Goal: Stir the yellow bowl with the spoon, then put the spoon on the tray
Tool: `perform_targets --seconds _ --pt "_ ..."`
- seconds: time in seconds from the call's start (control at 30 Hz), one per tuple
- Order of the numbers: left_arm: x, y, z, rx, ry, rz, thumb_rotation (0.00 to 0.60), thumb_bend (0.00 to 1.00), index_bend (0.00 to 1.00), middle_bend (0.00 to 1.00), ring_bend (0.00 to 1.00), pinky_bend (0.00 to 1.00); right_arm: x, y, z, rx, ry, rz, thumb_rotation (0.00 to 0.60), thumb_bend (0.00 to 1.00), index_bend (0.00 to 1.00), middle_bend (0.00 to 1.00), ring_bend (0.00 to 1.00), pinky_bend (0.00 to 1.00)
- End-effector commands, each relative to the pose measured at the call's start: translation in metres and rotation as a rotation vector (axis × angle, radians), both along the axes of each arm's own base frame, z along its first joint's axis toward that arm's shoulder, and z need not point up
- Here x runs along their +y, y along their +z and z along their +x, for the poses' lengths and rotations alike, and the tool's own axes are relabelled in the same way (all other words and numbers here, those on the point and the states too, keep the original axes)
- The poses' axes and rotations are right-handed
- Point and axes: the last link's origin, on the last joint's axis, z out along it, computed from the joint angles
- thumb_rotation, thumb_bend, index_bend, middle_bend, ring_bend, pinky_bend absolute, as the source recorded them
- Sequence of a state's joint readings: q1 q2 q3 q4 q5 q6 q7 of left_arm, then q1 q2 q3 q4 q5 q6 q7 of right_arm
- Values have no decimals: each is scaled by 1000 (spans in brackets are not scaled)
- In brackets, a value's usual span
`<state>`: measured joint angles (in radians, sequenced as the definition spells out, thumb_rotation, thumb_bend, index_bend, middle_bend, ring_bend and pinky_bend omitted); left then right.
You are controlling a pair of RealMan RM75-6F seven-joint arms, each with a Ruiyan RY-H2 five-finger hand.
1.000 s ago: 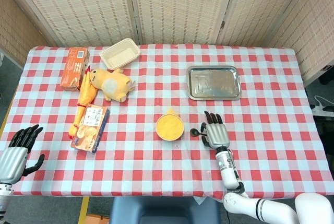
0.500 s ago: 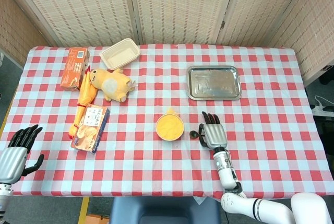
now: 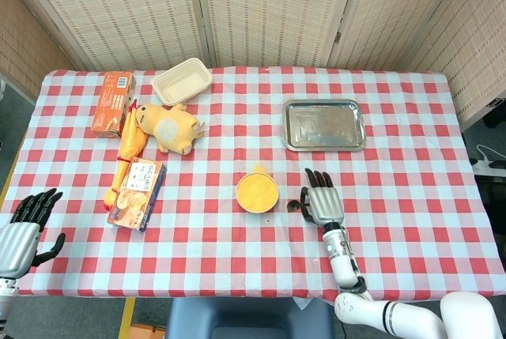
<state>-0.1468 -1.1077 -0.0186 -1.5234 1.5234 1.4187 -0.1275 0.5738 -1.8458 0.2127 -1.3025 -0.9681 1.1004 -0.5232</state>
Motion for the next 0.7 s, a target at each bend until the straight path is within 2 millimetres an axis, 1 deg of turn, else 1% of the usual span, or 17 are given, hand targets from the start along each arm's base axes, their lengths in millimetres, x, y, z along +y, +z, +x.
perform_targets --seconds 0.03,0.2,0.37,0.5,0.6,0.7 --pt "0 0 0 -1 0 1 600 444 0 0 0 38 0 6 2 -7 9 -17 600 354 632 43 0 0" --pt "-1 1 1 -5 -2 3 600 443 0 0 0 39 -1 22 9 -23 34 -66 600 354 640 48 0 0" --pt "-1 1 1 -9 -7 -1 600 444 0 0 0 41 -11 39 26 -47 65 -130 600 354 642 54 0 0" --pt "0 0 1 -12 -9 -6 600 443 0 0 0 42 -24 39 49 -41 95 -135 600 354 640 55 0 0" --pt "0 1 2 -15 -10 -7 600 443 0 0 0 43 -33 34 71 -34 128 -135 600 354 633 55 0 0" --pt "0 1 1 -16 -10 -10 600 443 0 0 0 43 -38 27 87 -32 146 -126 600 354 632 56 0 0"
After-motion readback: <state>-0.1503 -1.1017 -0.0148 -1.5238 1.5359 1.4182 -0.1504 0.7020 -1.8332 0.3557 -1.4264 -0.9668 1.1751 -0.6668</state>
